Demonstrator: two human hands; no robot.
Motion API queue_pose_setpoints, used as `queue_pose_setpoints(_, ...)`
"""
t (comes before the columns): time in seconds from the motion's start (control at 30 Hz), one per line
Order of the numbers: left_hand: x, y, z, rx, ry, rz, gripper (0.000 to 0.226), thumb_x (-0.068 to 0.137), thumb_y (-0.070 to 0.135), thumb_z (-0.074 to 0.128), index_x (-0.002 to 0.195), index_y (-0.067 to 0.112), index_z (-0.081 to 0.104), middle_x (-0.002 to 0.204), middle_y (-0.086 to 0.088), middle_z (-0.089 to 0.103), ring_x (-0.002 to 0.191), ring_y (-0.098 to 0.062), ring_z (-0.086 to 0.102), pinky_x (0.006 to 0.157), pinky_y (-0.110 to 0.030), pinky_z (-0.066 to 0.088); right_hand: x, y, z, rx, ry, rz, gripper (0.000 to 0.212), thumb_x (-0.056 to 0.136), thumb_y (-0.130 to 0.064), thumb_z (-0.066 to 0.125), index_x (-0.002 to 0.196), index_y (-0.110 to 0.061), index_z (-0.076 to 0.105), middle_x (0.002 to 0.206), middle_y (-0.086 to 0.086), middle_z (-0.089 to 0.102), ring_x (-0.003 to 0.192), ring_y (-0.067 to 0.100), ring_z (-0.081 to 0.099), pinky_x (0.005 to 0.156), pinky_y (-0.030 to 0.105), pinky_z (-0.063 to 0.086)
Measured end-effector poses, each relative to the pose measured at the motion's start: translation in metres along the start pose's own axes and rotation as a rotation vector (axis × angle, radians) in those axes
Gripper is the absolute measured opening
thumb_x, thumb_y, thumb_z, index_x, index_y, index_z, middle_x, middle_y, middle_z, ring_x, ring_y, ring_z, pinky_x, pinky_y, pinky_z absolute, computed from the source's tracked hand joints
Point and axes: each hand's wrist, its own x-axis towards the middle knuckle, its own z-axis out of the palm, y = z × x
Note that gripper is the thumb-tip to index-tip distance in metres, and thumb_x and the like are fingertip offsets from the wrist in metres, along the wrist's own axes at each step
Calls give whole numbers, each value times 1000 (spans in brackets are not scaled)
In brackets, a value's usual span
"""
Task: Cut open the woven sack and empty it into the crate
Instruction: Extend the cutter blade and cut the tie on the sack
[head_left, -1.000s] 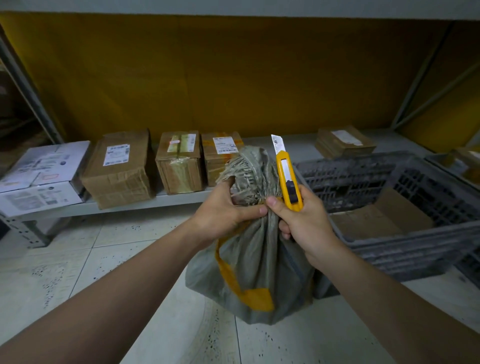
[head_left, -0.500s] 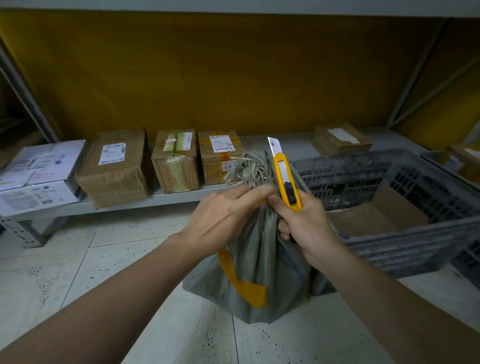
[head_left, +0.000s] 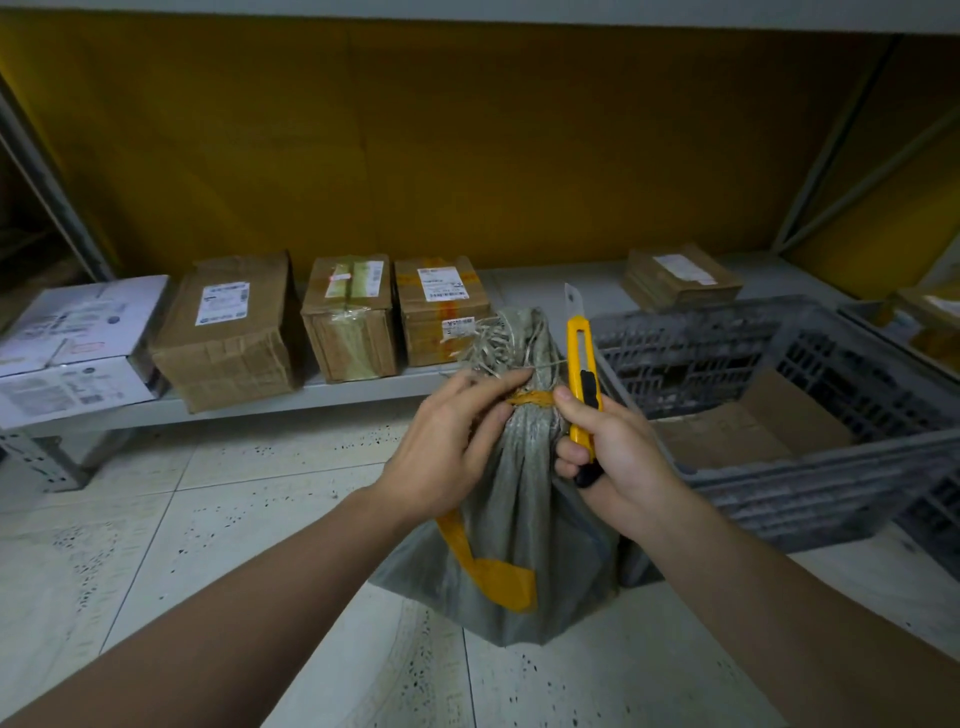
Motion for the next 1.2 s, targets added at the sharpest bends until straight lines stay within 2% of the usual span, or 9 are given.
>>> queue_pose_setpoints(0.1, -6, 4, 3, -140, -150, -116, 55, 101, 46, 42, 154, 41, 27, 124, 2, 46, 116, -7, 49, 97, -26, 41, 4, -1, -4, 60, -23, 42, 4, 95, -15, 58, 97, -13, 56, 55, -4, 46, 35, 5, 36, 34, 19, 29)
queue_pose_setpoints(0.17, -7, 11, 5, -344, -306, -181, 79, 94, 50, 58, 156, 45, 9, 147, 14, 40, 136, -1, 41, 112, -28, 36, 5, 0, -8, 88, -52, 67, 14, 95, -16, 57, 108, -11, 56, 55, -4, 47, 34, 4, 36, 33, 18, 31)
queue_pose_setpoints(0.27, -4, 14, 11, -600, -335, -257, 110, 80, 17, 82, 158, 37, 7, 148, 22, 42, 134, 2, 47, 111, -26, 41, 4, 1, -9, 106, -106, 95, 16, 94, -17, 56, 107, -9, 58, 52, -4, 46, 32, 3, 36, 31, 18, 31)
queue_pose_setpoints(0.4, -2, 12, 14, -725, -286, -356, 111, 69, -3, 86, 153, 31, 23, 133, 9, 59, 121, -4, 61, 99, -24, 50, 1, 8, -8, 124, -143, 119, 36, 87, -18, 59, 119, -4, 56, 49, -2, 42, 30, 3, 36, 29, 17, 32)
queue_pose_setpoints(0.5, -1, 10, 16, -669, -300, -386, 105, 65, -5, 88, 144, 31, 31, 122, 10, 62, 111, 5, 63, 91, -15, 49, 1, 11, -10, 111, -130, 108, 37, 83, -19, 63, 117, -7, 54, 49, -2, 41, 31, 4, 37, 30, 19, 31)
queue_pose_setpoints(0.7, 0, 1, 21, -458, -188, -399, 63, 63, 7, 88, 119, 18, 62, 105, 4, 72, 97, -7, 69, 88, -29, 56, 2, 11, -10, -144, -32, 20, 11, 92, -19, 63, 99, -12, 56, 64, 2, 47, 39, 9, 41, 37, 22, 33)
queue_pose_setpoints(0.9, -3, 13, 22, 27, -56, -407, 49, 57, 51, 68, 98, 27, 58, 91, 6, 70, 87, -19, 68, 74, -40, 56, -7, 9, -1, -548, 93, -279, 15, 93, -24, 65, 96, -11, 59, 57, 0, 51, 36, 16, 47, 36, 22, 35)
queue_pose_setpoints(1.1, -3, 11, 20, 220, 18, -387, 63, 59, 52, 72, 115, 24, 60, 133, -1, 45, 124, -22, 45, 100, -43, 43, -24, 6, -14, -661, 163, -454, 4, 95, -19, 61, 91, -18, 62, 61, -4, 58, 39, 18, 55, 33, 24, 39)
queue_pose_setpoints(1.2, -5, 10, 13, 6, 49, -383, 61, 65, 32, 82, 120, 16, 61, 119, 0, 61, 108, -17, 60, 93, -38, 53, -30, 5, -28, -715, 125, -455, 21, 96, -26, 57, 93, -6, 63, 53, 1, 48, 43, 16, 48, 38, 26, 39)
